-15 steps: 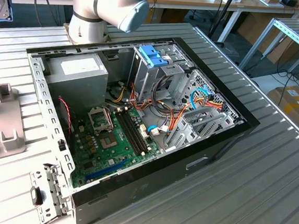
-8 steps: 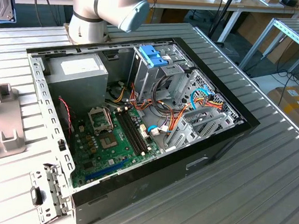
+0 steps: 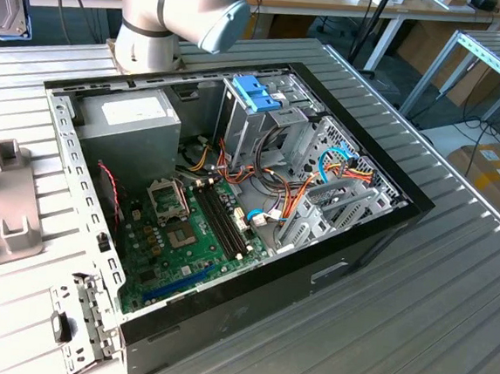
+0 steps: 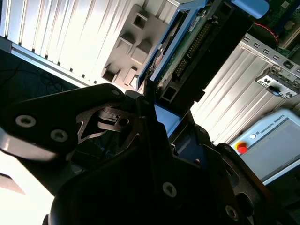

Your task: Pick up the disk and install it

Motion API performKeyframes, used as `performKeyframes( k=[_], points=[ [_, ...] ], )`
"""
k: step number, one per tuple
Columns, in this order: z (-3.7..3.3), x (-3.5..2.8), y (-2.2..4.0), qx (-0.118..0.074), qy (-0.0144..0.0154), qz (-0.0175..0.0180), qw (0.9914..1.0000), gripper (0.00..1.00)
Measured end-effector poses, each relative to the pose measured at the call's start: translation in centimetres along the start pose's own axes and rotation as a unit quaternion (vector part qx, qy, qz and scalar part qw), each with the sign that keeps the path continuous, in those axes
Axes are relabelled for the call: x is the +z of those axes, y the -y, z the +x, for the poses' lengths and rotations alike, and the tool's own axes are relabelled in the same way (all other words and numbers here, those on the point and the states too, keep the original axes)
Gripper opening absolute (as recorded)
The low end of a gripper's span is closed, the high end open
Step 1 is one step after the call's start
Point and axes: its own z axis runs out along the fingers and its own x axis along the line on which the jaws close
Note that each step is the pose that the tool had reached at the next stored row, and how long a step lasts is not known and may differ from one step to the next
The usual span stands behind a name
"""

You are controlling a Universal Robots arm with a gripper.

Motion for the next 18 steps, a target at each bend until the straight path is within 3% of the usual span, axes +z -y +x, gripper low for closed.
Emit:
performKeyframes(
  k=[18],
  points=[
    [0.47,0.01,0.76,0.000,0.0000,0.0000,1.00000,0.37]
  ],
)
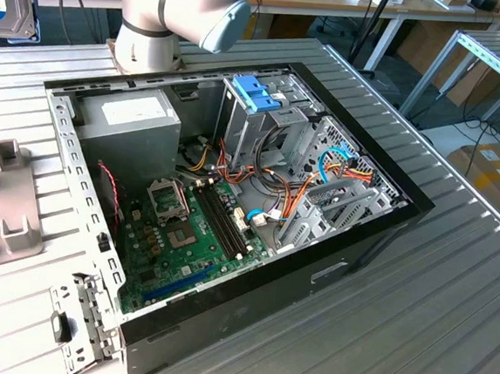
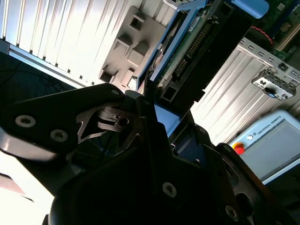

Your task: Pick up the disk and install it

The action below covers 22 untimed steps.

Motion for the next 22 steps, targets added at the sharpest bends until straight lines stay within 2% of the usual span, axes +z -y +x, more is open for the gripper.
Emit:
performKeyframes(
  k=[14,22],
  points=[
    [0.29,0.01,0.66,0.000,0.0000,0.0000,1.00000,0.37],
    [0.58,0.01,1.32,0.000,0.0000,0.0000,1.00000,0.37]
  ],
)
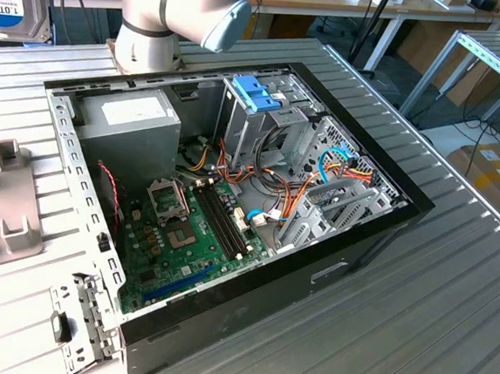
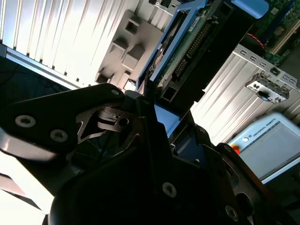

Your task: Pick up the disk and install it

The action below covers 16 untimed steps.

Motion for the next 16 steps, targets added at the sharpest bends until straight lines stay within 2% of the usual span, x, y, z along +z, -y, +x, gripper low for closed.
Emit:
performKeyframes(
  k=[16],
  points=[
    [0.53,0.02,1.20,0.000,0.0000,0.0000,1.00000,0.37]
  ],
)
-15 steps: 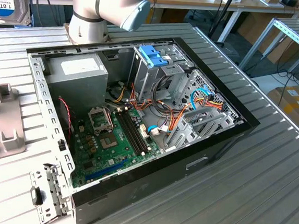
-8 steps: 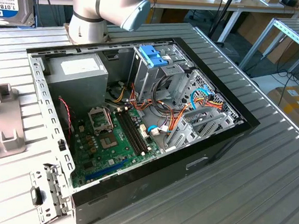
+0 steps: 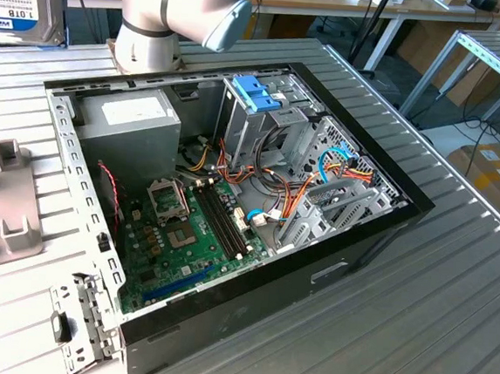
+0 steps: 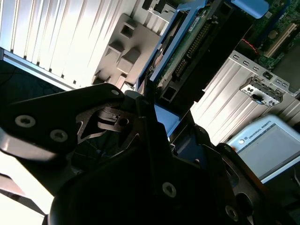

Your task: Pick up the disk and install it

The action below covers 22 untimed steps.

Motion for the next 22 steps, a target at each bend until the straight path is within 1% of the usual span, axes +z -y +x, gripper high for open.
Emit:
performKeyframes(
  k=[9,22],
  points=[
    [0.31,0.04,0.62,0.000,0.0000,0.0000,1.00000,0.37],
    [0.73,0.15,1.33,0.000,0.0000,0.0000,1.00000,0.37]
  ],
)
